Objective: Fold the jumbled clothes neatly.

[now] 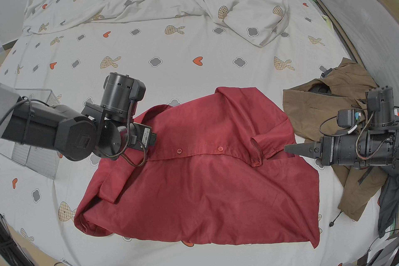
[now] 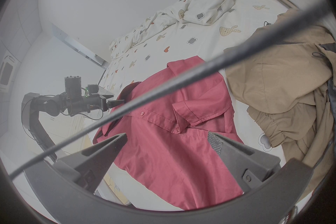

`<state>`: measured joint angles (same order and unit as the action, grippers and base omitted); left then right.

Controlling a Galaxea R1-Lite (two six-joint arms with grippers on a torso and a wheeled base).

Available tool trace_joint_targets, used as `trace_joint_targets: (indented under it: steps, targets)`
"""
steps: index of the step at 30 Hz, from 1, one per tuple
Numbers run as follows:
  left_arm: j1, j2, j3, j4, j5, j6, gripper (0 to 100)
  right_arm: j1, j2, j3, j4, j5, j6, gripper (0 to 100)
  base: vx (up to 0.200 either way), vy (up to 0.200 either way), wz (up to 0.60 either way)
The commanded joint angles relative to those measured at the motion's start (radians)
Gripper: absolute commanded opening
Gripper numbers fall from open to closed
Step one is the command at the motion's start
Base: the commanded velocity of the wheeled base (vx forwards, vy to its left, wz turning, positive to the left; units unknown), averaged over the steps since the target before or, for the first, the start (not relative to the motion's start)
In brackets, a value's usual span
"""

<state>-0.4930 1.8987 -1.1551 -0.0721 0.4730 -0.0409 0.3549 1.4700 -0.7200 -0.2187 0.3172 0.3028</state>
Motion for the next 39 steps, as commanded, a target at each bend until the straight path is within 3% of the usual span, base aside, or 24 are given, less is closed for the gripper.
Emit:
trace_joint_targets:
  steps: [1,8,20,24,33,39]
  targets:
    - [0.022,0.048,-0.035,0.0,0.004,0.006,0,-0.002,-0.008,0.002,-0.001,0.0,-0.001,100,0.0,0.0,0.0]
    - [0.097,0.076,-0.071,-0.005,0.003,0.029,0,-0.001,-0.014,0.004,-0.001,-0.001,-0.002,100,0.0,0.0,0.0]
    - [0.183,-0.069,-0.044,-0.005,-0.011,0.019,0,-0.01,0.078,-0.079,-0.005,-0.004,-0.011,100,0.0,0.0,0.0]
    - [0.205,-0.099,-0.029,-0.005,-0.05,-0.002,0,-0.024,0.251,-0.231,-0.005,-0.049,-0.028,100,0.0,0.0,0.0]
    - [0.218,-0.118,-0.006,-0.021,-0.18,-0.011,0,-0.051,0.521,-0.487,-0.114,-0.063,-0.071,100,0.0,0.0,0.0]
    - [0.223,-0.125,0.003,-0.021,-0.182,-0.027,0,-0.071,0.595,-0.57,-0.114,-0.064,-0.074,100,0.0,0.0,0.0]
